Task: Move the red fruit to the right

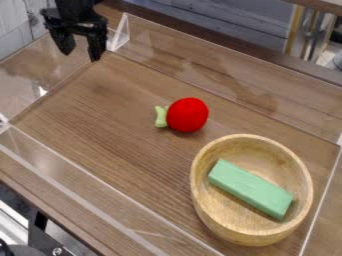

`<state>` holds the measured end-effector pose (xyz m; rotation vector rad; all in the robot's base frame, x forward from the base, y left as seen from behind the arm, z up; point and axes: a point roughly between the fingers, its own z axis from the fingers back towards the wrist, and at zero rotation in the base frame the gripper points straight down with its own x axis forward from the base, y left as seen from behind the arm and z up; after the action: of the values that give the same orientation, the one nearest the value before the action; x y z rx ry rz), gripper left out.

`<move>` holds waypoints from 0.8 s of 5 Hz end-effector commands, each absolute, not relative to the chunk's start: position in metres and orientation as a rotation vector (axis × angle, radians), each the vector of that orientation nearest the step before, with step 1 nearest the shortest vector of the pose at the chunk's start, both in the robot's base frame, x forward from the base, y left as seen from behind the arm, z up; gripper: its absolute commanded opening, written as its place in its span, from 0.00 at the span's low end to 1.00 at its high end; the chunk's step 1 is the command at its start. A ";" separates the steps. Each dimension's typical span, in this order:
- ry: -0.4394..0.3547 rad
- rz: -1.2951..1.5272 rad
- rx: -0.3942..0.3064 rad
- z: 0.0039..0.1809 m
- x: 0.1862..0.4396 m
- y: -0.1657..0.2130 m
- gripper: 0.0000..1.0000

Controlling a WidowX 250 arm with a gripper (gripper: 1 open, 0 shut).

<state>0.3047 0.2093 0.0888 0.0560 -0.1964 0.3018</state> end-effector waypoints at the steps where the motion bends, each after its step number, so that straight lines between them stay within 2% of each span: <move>1: -0.287 0.351 0.104 0.129 0.310 0.213 1.00; 3: -0.291 0.317 0.092 0.133 0.309 0.213 1.00; 4: -0.281 0.309 0.089 0.130 0.314 0.214 1.00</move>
<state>0.3082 0.2093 0.1067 0.0547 -0.2176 0.3126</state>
